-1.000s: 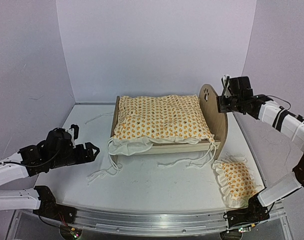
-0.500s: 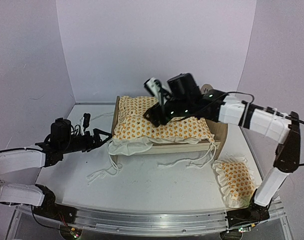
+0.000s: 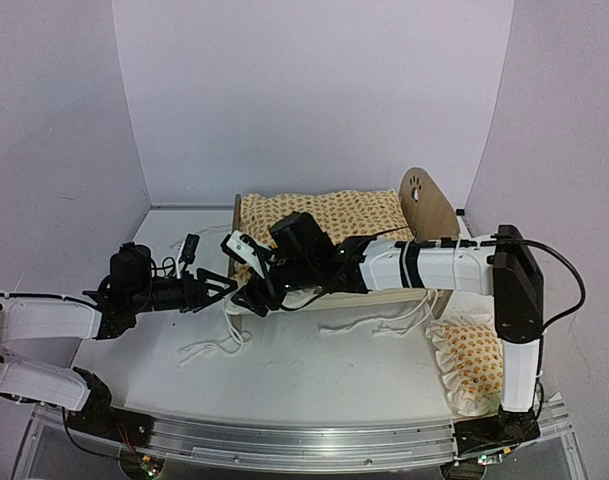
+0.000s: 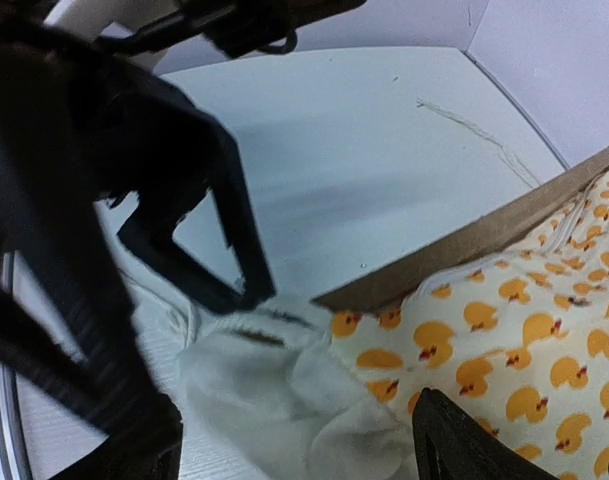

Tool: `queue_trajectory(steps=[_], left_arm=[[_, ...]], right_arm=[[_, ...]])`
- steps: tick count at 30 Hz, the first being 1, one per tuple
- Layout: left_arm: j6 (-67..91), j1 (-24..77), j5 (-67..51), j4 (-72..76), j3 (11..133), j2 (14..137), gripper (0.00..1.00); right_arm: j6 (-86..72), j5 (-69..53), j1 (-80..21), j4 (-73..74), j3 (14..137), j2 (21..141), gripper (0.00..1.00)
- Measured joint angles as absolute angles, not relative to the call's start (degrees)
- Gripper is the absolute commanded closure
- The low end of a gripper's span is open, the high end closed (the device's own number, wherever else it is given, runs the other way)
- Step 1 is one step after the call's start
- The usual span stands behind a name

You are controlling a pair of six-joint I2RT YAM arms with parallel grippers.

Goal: Set up the pet bed

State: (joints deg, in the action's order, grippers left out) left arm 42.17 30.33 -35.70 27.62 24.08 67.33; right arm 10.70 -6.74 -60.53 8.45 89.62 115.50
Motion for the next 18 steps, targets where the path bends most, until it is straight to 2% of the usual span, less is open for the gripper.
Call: queue_trajectory(steps=[3, 8, 13, 16, 18], left_arm=[[44.1, 31.6, -38.1, 28.0, 23.6, 64.9, 0.26], [45.6, 31.9, -40.1, 28.8, 23.1, 58.7, 0.17], [44.8, 29.6, -37.1, 24.8, 23.2, 51.9, 0.08], [41.6, 28.9, -31.5, 16.9, 25.1, 47.5, 0.07], [38.8, 28.9, -27.7, 11.4, 28.5, 45.9, 0.06]], right_arm=[[11.4, -7.6, -60.7, 4.6, 88.7, 116.2, 0.2], [11.8, -8.4, -61.1, -0.4, 86.5, 116.5, 0.24], [9.8, -8.6, -61.4, -5.2, 81.8, 116.5, 0.44], [8.5, -8.6, -61.5, -5.9, 80.7, 116.6, 0.66], [7.4, -8.3, -61.4, -6.7, 80.7, 116.6, 0.71]])
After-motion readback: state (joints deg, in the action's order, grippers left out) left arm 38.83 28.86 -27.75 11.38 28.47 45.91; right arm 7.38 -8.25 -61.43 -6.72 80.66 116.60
